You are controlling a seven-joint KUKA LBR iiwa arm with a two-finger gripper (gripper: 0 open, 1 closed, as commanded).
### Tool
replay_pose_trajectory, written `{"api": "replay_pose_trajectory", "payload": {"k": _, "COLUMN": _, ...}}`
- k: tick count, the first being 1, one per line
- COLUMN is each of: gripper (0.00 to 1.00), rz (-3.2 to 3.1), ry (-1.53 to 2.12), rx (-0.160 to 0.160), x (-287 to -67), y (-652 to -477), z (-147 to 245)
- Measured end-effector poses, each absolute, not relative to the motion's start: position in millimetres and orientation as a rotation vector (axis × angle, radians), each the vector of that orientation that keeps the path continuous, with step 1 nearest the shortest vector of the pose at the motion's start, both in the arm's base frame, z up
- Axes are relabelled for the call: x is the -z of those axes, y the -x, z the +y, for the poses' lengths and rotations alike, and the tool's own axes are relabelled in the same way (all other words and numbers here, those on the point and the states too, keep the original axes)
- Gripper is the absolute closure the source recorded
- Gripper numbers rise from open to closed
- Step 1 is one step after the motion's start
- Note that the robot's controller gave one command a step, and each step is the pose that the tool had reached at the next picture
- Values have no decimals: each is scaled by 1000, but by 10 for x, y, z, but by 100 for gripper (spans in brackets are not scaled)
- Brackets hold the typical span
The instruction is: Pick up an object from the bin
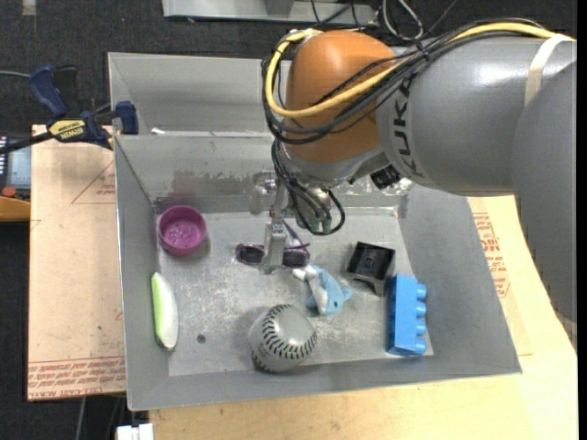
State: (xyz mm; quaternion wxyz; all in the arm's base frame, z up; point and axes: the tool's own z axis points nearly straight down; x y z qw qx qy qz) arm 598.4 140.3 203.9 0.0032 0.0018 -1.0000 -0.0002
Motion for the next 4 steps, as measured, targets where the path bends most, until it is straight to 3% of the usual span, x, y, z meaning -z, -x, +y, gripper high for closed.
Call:
{"api": "replay_pose_trajectory", "payload": {"k": 1, "gripper": 0, "rz": -3143, "ry": 1, "rx": 2, "x": -2092, "y": -5999, "z": 1391}}
{"api": "replay_pose_trajectory", "payload": {"k": 2, "gripper": 0, "rz": -3132, "ry": 51, "rx": 0, "x": -655, "y": -6207, "z": 650}}
{"api": "replay_pose_trajectory", "payload": {"k": 3, "gripper": 0, "rz": -3121, "ry": 425, "rx": 7, "x": -1624, "y": -6074, "z": 660}}
{"api": "replay_pose_trajectory", "payload": {"k": 4, "gripper": 0, "rz": -3135, "ry": 54, "rx": 3, "x": -676, "y": -6215, "z": 662}}
